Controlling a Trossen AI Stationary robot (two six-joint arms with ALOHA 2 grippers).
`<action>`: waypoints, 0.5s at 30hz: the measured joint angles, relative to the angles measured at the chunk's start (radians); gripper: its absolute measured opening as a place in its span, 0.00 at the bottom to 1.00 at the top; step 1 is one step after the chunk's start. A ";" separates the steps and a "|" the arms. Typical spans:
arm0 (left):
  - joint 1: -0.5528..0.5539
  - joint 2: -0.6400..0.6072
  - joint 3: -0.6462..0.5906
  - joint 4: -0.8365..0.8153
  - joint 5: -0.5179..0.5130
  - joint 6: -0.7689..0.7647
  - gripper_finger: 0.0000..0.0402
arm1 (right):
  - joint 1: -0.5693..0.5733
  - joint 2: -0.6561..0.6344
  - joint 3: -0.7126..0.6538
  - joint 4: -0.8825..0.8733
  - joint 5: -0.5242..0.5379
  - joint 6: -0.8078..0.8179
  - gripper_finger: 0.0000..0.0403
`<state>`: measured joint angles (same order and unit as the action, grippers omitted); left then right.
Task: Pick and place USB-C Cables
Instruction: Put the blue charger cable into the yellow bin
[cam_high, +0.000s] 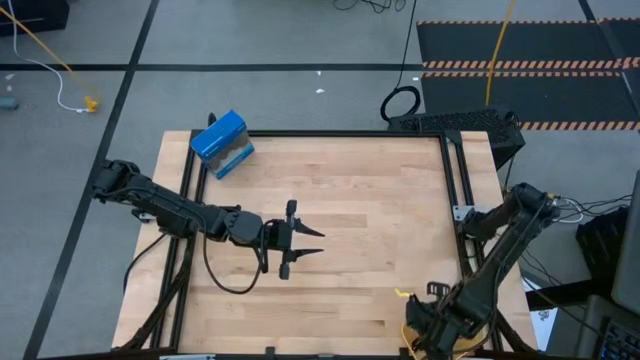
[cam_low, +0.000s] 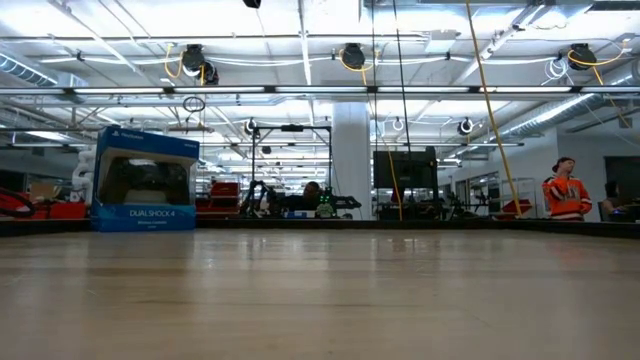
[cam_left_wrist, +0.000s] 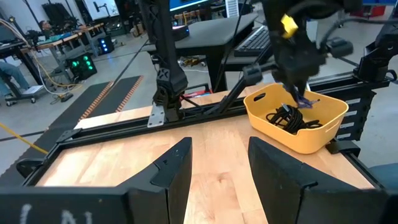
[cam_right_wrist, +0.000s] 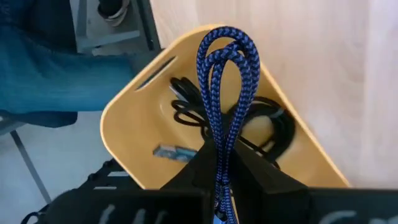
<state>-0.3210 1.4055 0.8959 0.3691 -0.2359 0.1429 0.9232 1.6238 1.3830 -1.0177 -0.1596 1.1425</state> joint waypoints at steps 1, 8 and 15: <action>0.000 0.000 0.000 0.000 0.000 -0.001 0.40 | 0.004 0.013 0.000 0.012 0.000 -0.003 0.05; 0.000 0.000 0.000 0.000 0.000 -0.004 0.40 | 0.027 0.104 0.000 0.031 -0.077 -0.063 0.05; 0.000 0.000 0.000 0.000 0.000 -0.014 0.40 | 0.036 0.157 0.000 0.044 -0.081 -0.168 0.05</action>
<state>-0.3212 1.4055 0.8959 0.3695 -0.2359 0.1291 0.9589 1.7807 1.3827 -0.9737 -0.2405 0.9749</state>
